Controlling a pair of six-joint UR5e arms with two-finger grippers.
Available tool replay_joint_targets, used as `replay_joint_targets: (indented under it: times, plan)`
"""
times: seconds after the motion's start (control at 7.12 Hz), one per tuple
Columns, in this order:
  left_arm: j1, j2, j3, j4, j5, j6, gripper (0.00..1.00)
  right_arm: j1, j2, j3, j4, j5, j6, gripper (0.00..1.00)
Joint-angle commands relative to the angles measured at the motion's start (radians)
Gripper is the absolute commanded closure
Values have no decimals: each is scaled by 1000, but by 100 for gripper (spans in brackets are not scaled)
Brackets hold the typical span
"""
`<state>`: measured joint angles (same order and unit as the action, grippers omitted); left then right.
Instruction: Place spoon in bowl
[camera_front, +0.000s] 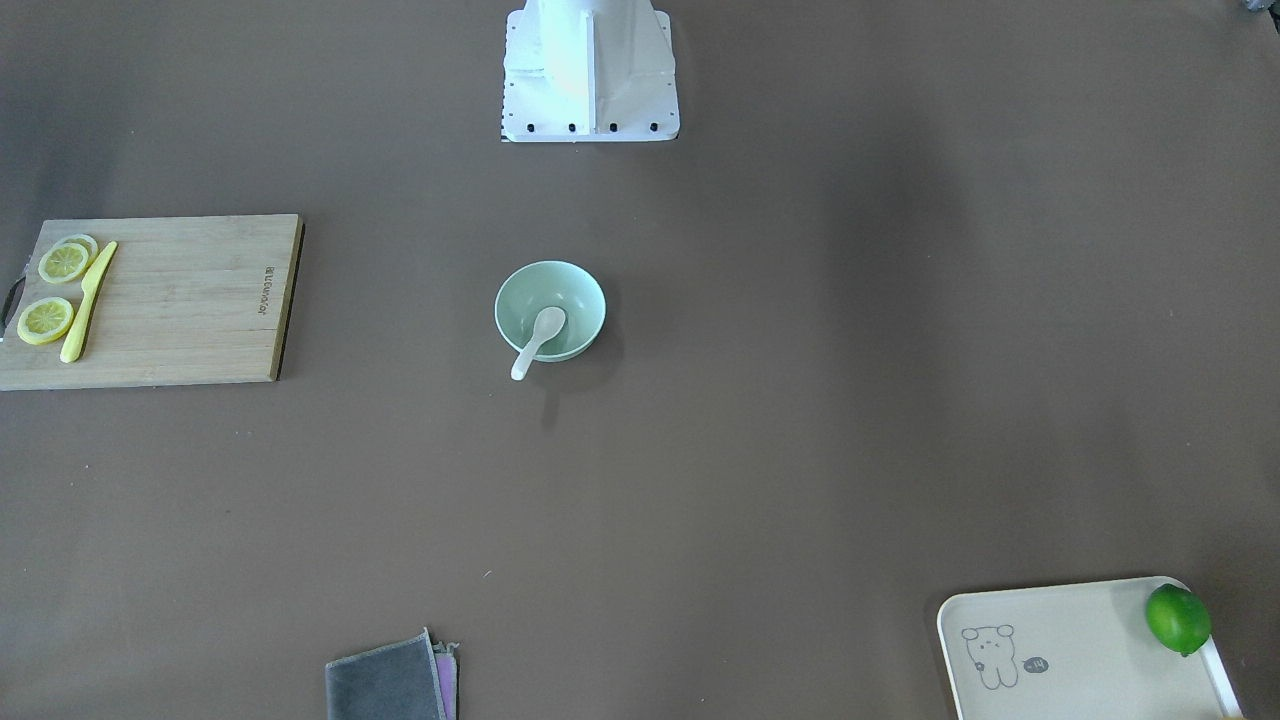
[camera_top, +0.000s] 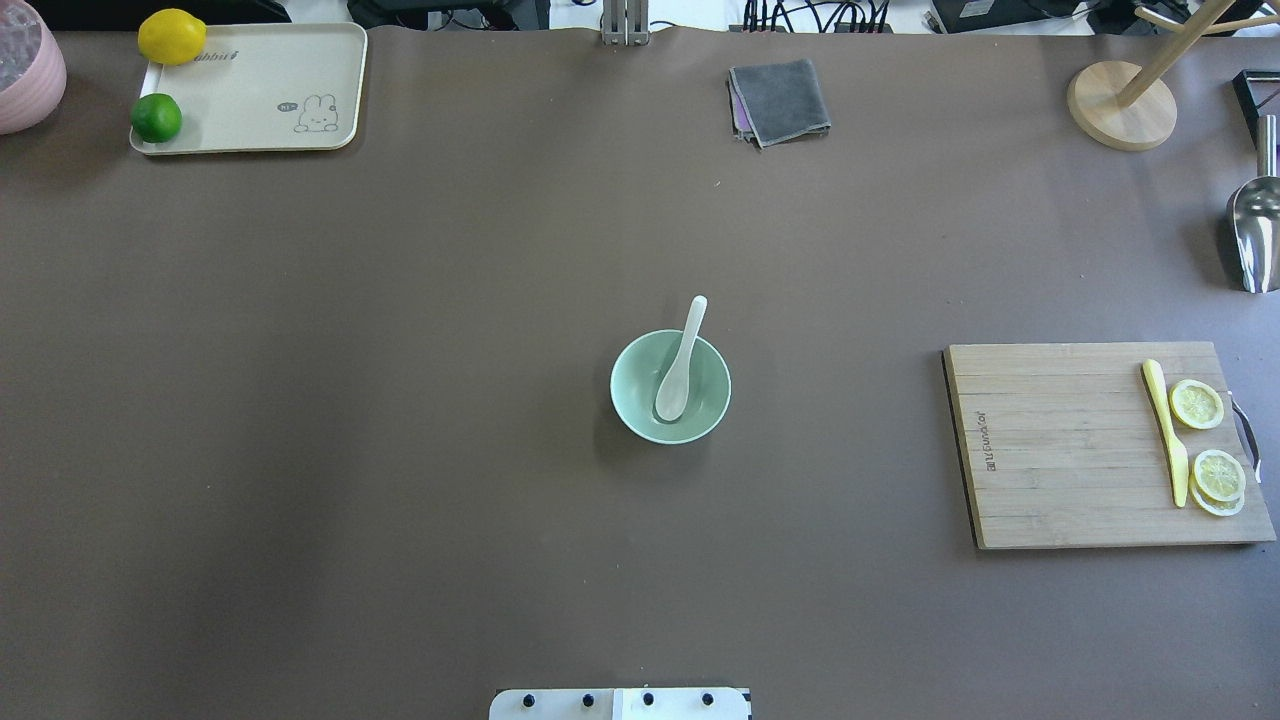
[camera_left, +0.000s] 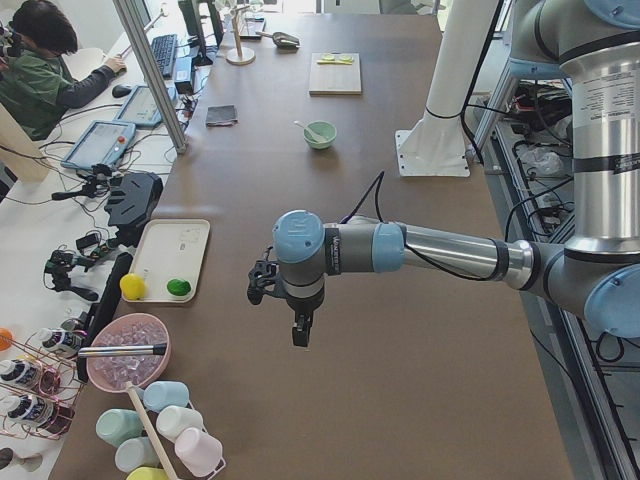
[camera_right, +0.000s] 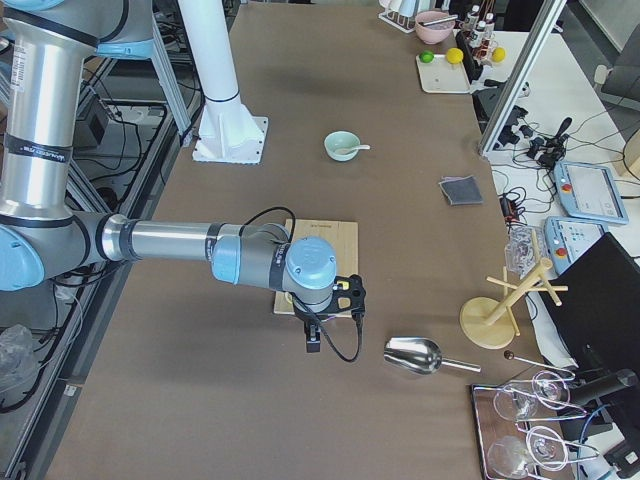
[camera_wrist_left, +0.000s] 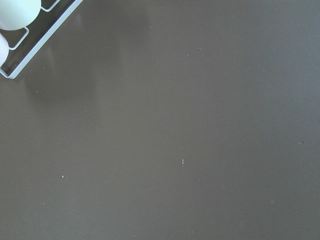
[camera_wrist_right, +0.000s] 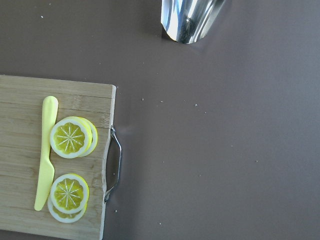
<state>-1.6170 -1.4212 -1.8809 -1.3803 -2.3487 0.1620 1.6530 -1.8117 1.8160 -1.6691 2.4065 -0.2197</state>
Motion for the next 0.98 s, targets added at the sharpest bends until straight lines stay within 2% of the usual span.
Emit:
replay_joint_targets:
  times: [0.0,0.14,0.84]
  plan:
    - [0,7,-9,0,-1,1,1,8,-3,-6,-1,19,0,0]
    - [0,5,-9,0,-1,1,1,8,-3,-7,0,46,-1,0]
    - [0,-5,-20,-3,-1,1,1,8,8,0,21,52,-1,0]
